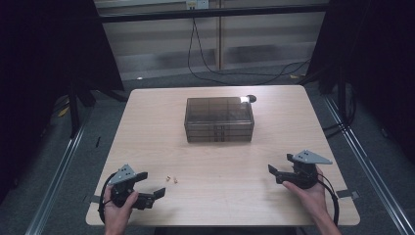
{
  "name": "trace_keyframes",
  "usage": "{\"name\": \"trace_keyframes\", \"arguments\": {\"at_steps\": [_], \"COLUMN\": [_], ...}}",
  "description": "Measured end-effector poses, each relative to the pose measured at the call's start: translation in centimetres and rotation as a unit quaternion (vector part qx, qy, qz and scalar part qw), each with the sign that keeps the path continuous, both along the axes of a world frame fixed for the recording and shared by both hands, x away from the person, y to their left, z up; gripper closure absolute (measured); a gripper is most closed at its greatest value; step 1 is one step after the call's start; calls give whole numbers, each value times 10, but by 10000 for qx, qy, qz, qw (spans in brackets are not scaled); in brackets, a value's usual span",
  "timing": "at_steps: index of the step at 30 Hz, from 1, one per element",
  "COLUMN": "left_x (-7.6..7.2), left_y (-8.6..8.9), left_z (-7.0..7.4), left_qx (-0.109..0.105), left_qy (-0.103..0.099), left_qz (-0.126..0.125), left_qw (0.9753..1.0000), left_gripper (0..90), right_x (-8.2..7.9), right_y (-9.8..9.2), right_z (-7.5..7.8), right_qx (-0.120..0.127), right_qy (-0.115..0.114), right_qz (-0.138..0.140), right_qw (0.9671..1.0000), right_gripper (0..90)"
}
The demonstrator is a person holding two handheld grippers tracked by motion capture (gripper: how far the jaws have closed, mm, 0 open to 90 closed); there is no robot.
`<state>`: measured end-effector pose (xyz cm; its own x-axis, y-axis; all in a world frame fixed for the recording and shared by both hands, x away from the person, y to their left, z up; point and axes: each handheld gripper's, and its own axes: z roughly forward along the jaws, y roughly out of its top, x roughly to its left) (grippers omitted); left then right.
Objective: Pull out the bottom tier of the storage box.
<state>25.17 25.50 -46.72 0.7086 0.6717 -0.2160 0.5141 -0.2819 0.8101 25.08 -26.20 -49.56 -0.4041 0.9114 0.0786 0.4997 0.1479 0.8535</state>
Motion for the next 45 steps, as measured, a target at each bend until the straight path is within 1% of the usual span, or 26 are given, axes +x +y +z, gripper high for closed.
{"name": "trace_keyframes", "arguments": {"at_steps": [6, 8, 10, 12, 13, 14, 16, 17, 18, 19, 21, 23, 24, 26, 28, 29, 31, 32, 33, 36, 37, 38, 41, 43, 44, 45], "left_x": [5, 8, 11, 11, 11, 11, 10, 10, 10, 10, 8, 7, 7, 5, 4, 3, 2, 2, 3, 4, 4, 5, 5, 5, 5, 5], "left_y": [-1, -3, -3, -3, -4, -4, -4, -4, -4, -4, -5, -5, -4, -4, -3, -3, -3, -3, -3, -4, -4, -4, -5, -5, -5, -5], "left_z": [0, -1, -2, -3, -3, -3, -3, -3, -2, -2, -2, -3, -3, -2, -2, -2, -2, -2, -1, -1, -1, -1, -1, -1, -1, -1], "left_qx": [8, -30, -9, -33, -53, -53, -66, -69, -61, -16, 54, 79, 93, 99, 49, 23, 32, 32, 34, 72, 94, 111, 100, 107, 107, 120], "left_qy": [-46, 9, 25, 53, 107, 107, 147, 151, 155, 149, 132, 137, 146, 131, 173, 196, 194, 194, 191, 162, 151, 148, 175, 184, 184, 198], "left_qz": [83, 121, 128, 130, 110, 110, 107, 101, 114, 109, 43, 41, 31, 48, 29, 1, 27, 27, 10, 43, 50, 44, 46, 52, 52, 91], "left_qw": [10000, 9999, 9999, 9999, 9999, 9999, 9998, 9998, 9998, 9998, 9999, 9999, 9998, 9999, 9998, 9998, 9998, 9998, 9998, 9998, 9998, 9998, 9998, 9998, 9998, 9997], "left_gripper": [40, 40, 40, 41, 44, 46, 46, 45, 45, 42, 42, 42, 42, 42, 43, 43, 47, 47, 47, 47, 47, 47, 47, 47, 46, 46], "right_x": [1, 2, 2, 2, 2, 2, 1, 0, 0, -1, -2, -3, -3, -4, -4, -4, -4, -4, -4, -2, -2, -2, -2, -2, -2, -1], "right_y": [0, 0, 0, 2, 3, 3, 6, 8, 8, 9, 11, 12, 14, 16, 23, 23, 29, 29, 35, 39, 43, 43, 48, 52, 52, 56], "right_z": [-1, -1, -1, 0, 0, 0, -1, -1, -1, -1, 0, 0, 0, 1, 2, 2, 1, 1, 0, -1, -2, -2, -1, 0, 0, 1], "right_qx": [-2, 19, 33, 25, -25, -25, -147, -221, -221, -362, -383, -389, -438, -466, -565, -565, -699, -699, -830, -850, -954, -954, -1129, -1206, -1206, -1279], "right_qy": [68, 109, 127, 92, 78, 78, 89, 106, 106, 7, -1, 12, -25, -43, -82, -82, -125, -125, -176, -221, -263, -263, -286, -266, -266, -256], "right_qz": [78, 92, 117, 165, 214, 214, 215, 284, 284, 284, 323, 366, 435, 462, 553, 553, 649, 649, 699, 747, 846, 846, 927, 966, 966, 992], "right_qw": [9999, 9999, 9998, 9998, 9997, 9997, 9996, 9993, 9993, 9989, 9987, 9986, 9981, 9978, 9968, 9968, 9954, 9954, 9939, 9933, 9915, 9915, 9889, 9876, 9876, 9865], "right_gripper": [160, 169, 176, 193, 203, 203, 218, 238, 238, 260, 265, 265, 264, 264, 291, 291, 327, 327, 322, 312, 315, 315, 320, 329, 329, 327]}}
